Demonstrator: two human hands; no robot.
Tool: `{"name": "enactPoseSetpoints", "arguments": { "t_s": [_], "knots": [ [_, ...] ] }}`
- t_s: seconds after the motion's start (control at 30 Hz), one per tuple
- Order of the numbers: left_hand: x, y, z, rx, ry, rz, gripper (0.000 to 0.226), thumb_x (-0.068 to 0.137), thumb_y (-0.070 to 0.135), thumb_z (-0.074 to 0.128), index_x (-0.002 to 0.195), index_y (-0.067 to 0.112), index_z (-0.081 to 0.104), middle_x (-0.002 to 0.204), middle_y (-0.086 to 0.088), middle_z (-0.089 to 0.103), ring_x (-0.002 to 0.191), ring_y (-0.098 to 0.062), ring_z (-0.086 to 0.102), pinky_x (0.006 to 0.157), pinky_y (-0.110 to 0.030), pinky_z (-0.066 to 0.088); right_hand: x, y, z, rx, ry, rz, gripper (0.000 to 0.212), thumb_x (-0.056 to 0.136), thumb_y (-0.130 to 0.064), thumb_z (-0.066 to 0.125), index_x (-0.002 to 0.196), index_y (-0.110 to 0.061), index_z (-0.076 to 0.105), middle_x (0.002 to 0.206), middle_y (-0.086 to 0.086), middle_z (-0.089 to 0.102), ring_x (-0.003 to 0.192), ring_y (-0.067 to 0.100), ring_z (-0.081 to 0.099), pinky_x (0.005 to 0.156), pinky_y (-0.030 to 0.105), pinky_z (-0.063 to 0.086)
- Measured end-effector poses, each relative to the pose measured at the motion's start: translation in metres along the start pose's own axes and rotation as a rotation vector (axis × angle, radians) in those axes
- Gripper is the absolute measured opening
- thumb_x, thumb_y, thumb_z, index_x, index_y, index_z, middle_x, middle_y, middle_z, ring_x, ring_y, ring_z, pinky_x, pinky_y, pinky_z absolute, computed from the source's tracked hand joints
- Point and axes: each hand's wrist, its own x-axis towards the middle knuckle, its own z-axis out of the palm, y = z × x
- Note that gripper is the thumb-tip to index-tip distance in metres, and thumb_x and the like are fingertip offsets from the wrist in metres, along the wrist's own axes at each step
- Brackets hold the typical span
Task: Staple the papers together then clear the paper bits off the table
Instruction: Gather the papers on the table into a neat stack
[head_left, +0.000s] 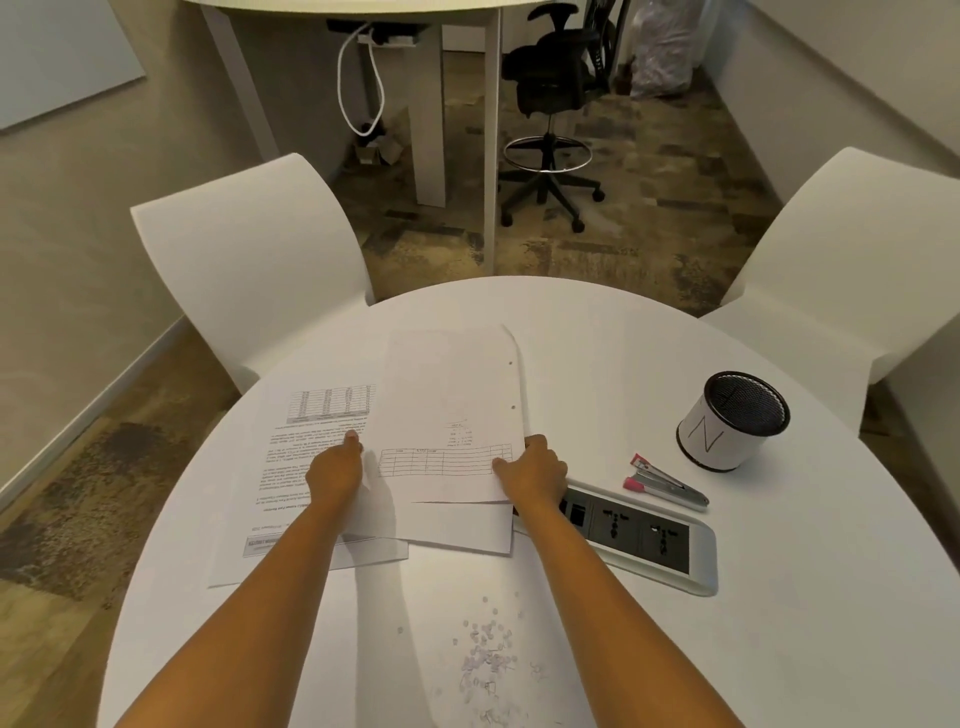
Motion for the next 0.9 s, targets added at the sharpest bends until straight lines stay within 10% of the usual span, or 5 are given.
{"name": "enactPoseSetpoints", "arguments": {
  "t_s": [0.17, 0.37, 0.7, 0.9],
  "knots": [
    [-0.007, -0.009, 0.004, 0.004, 0.052, 0.113, 0.041, 0.095, 0.018, 0.040, 0.055, 0.012, 0.050, 0.058, -0.001, 0.051, 0.073, -0.025, 0.047, 0.072, -0.030, 0.033, 0.011, -0.005, -0.007, 0.281, -0.163, 0.129, 0.048, 0.082, -0.015, 0.067, 0.124, -0.003, 0.048, 0.122, 0.015, 0.060, 0.112, 0.031, 0.057, 0.098, 0.041, 0.047],
    [-0.020, -0.024, -0.016, 0.197, 0.340, 0.011, 0.044, 0.087, 0.017, 0.058, 0.129, 0.006, 0.051, 0.133, -0.021, 0.049, 0.122, -0.038, 0.044, 0.103, -0.049, 0.033, 0.007, 0.007, -0.024, 0.630, -0.086, -0.011, 0.035, 0.091, -0.015, 0.057, 0.125, -0.008, 0.054, 0.127, 0.013, 0.059, 0.113, 0.029, 0.056, 0.099, 0.037, 0.047],
    [-0.013, -0.077, -0.073, 0.190, 0.291, -0.198, 0.094, 0.064, 0.037, 0.082, 0.138, 0.002, 0.035, 0.141, -0.025, 0.033, 0.131, -0.041, 0.029, 0.106, -0.055, 0.027, 0.003, 0.034, -0.060, 0.911, -0.116, 0.033, 0.042, 0.090, -0.015, 0.060, 0.131, -0.013, 0.050, 0.130, 0.008, 0.058, 0.115, 0.026, 0.056, 0.096, 0.039, 0.048],
    [-0.018, -0.080, -0.082, 0.006, 0.214, -0.159, 0.050, 0.079, 0.013, 0.071, 0.123, -0.005, 0.053, 0.125, -0.027, 0.056, 0.111, -0.045, 0.053, 0.096, -0.051, 0.041, -0.012, 0.041, -0.068, 0.947, -0.138, -0.024, 0.037, 0.091, -0.007, 0.058, 0.128, -0.009, 0.051, 0.128, 0.012, 0.058, 0.110, 0.025, 0.057, 0.095, 0.036, 0.048]
  ]
}}
